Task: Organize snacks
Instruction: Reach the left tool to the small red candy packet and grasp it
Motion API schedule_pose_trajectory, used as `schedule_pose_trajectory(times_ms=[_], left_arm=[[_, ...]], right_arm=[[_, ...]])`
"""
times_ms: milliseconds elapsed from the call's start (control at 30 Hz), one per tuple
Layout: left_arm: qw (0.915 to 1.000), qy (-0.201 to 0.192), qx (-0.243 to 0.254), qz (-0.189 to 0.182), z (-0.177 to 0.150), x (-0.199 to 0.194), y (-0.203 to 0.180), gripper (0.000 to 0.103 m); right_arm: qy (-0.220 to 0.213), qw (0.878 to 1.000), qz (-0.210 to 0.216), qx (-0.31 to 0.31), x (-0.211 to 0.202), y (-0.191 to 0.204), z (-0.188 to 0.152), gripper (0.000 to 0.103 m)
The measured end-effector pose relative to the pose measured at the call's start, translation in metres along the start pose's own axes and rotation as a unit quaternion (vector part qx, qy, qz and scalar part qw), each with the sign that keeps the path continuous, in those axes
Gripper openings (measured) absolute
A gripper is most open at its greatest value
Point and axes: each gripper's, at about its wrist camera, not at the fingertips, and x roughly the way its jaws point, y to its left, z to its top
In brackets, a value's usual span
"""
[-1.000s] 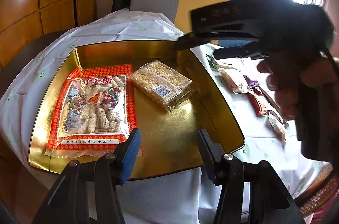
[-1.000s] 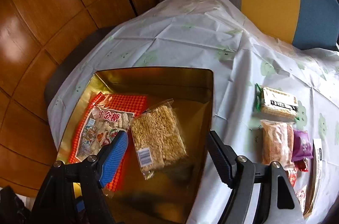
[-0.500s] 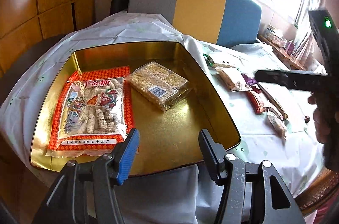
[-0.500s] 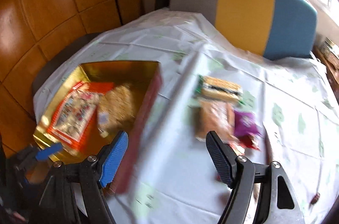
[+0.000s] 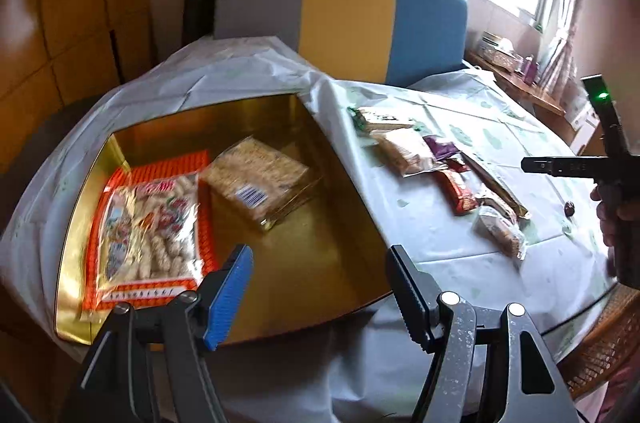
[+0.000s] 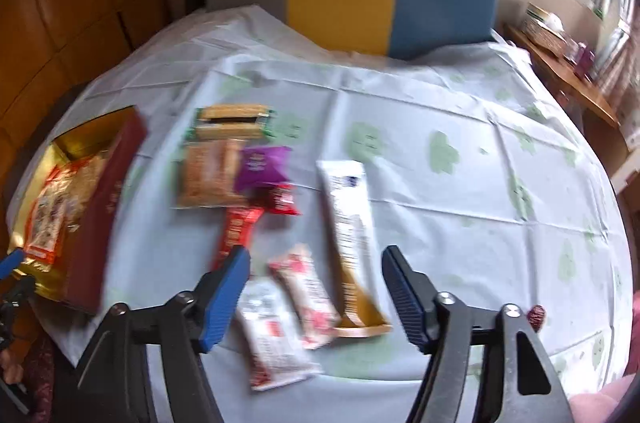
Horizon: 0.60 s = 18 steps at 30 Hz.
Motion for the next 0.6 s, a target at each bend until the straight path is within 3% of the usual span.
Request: schedule_pose_trajectory(times_ms=[133,300,600], left_arm=[[0.9997,0.004,0.021,-0.015,0.010,0.003,-0.020,0.069],[0.9979,0.015,0.047,-0.042,0.025,0.013,-0.057,0.069],[0.9935,0.073,0.058,-0.066,0.048,0.065,-0.112,0.069]], right_arm=[[0.005,0.998,-0.018,0.052,0.009,-0.036,-0.006,0.048],[0.003,0.993,0.001,0.120,0.009,-0.065,-0.007,0.048],[0.018,0.990,-0.004,0.138,0.010,-0.068,-0.008,0.048]])
